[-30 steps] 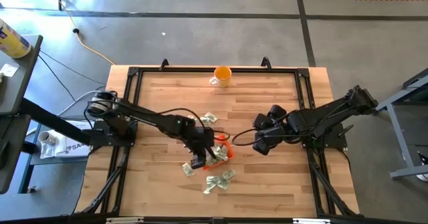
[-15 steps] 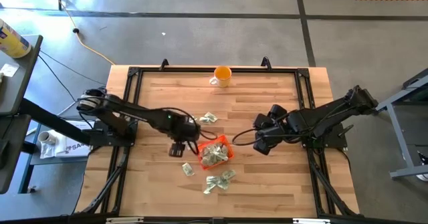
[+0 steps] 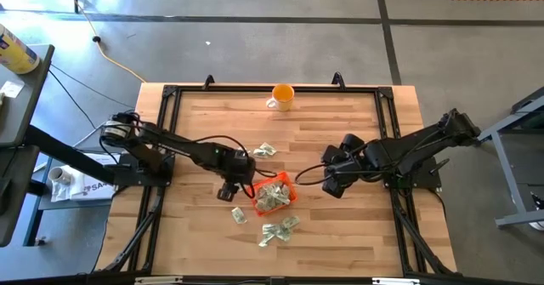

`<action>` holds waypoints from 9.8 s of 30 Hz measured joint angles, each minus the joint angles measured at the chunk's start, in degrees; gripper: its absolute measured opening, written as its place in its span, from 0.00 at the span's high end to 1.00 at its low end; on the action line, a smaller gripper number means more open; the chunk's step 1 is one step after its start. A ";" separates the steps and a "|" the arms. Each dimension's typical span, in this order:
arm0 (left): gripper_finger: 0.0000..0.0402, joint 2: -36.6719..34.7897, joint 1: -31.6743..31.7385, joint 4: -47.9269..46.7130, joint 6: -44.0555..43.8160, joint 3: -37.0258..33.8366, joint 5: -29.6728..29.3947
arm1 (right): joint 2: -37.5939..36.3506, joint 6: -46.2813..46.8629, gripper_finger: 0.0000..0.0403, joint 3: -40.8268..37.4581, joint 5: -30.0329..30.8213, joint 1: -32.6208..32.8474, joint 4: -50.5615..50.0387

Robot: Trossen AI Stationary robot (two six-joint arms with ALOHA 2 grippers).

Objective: Pick and place Stevia / Truvia into bins
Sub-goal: Put the stevia packet into the bin, then adjust the stevia packet inside the bin, then put the stevia packet into the bin

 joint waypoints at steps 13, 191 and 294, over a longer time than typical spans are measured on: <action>0.63 5.98 -0.09 0.89 1.55 -0.68 0.95 | 10.25 -17.39 0.27 0.02 -19.13 4.16 16.02; 0.59 -0.34 -23.71 7.16 -56.27 -4.66 -5.86 | 30.73 -32.20 0.90 6.66 -26.53 -9.57 51.76; 0.42 7.67 -17.66 19.55 -19.90 -4.35 1.59 | 14.93 -5.63 0.34 -10.21 -14.08 7.70 25.57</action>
